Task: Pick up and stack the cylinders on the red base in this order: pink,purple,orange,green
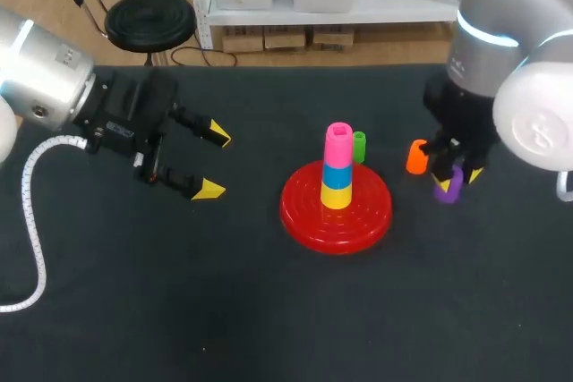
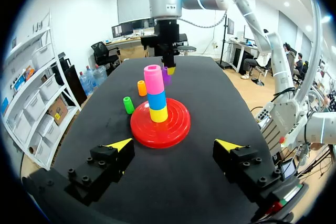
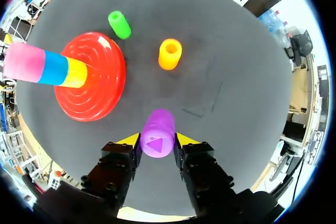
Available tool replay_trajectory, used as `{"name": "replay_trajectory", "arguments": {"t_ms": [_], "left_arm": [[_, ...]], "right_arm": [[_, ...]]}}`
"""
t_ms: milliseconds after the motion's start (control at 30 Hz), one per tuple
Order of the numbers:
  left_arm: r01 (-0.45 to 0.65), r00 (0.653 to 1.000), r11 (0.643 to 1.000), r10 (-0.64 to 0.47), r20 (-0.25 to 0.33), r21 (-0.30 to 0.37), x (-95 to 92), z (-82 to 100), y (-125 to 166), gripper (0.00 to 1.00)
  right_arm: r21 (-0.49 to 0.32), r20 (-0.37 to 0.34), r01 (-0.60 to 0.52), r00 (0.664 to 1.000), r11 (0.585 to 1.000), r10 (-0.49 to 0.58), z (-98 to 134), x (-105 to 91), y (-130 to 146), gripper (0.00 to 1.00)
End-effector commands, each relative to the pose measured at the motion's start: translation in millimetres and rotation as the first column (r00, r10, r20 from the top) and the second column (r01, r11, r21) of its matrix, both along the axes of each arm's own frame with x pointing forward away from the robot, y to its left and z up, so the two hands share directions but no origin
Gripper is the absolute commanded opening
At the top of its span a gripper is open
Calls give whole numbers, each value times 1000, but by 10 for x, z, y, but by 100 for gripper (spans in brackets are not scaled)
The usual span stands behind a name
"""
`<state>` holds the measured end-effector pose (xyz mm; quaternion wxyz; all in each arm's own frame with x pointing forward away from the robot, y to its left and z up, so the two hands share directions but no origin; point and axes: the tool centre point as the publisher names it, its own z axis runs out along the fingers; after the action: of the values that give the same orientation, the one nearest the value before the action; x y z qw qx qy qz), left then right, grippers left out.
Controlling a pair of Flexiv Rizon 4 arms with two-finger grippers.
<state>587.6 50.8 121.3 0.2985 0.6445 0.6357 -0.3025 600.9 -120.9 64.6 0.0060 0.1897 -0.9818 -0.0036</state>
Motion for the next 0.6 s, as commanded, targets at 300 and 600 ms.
{"name": "replay_trajectory", "arguments": {"t_ms": [300, 600], "left_arm": [[-1, 1000, 1000, 1, 3, -2, -3, -11, 2, 100], [-1, 1000, 1000, 1, 3, -2, -3, -11, 2, 100]], "right_arm": [[-9, 106, -98, 989, 995, 98, 936, 36, 37, 0], [-18, 131, -236, 963, 972, 237, 1311, 76, 476, 0]]}}
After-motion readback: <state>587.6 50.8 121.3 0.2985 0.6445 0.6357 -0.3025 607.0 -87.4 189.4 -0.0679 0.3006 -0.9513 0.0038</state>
